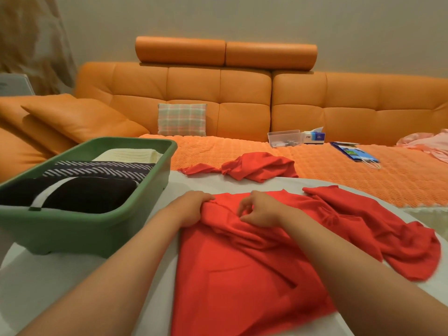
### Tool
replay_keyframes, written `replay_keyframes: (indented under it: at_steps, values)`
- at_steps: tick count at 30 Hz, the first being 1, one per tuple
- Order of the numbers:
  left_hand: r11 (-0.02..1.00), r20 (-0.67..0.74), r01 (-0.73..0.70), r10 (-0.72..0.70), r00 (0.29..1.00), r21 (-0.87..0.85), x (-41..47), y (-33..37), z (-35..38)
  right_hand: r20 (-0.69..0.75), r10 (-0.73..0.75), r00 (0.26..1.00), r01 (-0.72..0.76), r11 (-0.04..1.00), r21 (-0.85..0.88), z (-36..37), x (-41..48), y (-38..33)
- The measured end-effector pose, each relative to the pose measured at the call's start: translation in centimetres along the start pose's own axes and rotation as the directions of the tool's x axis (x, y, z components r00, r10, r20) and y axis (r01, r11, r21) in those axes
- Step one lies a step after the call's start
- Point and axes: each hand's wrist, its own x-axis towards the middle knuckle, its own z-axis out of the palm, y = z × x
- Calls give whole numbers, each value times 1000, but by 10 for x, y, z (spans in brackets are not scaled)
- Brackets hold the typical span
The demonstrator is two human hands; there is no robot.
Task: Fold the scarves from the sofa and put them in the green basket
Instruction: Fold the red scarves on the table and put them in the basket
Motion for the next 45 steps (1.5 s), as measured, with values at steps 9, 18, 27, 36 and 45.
replay_keyframes:
  at_steps: [9, 18, 27, 36, 45]
  values:
    - [998, -159, 5, 5, 987, 64, 9, -16, 9, -77, 66, 995, -28, 908, 418, -13, 4, 22]
    - [987, -411, -42, -26, 911, -154, 14, -14, 6, -325, 211, 922, -162, 972, 171, -16, 7, 31]
    - [955, -277, 73, -156, 948, -288, 27, -21, 8, -624, 576, 528, -602, 772, 203, -40, -3, 80]
    - [983, -359, 164, -126, 925, 78, 41, -27, 13, -635, 220, 741, -594, 655, -466, -24, -7, 90]
    - [989, -225, -132, 113, 968, -72, 22, -29, 11, -238, 0, 971, -96, 915, -393, -1, 19, 73]
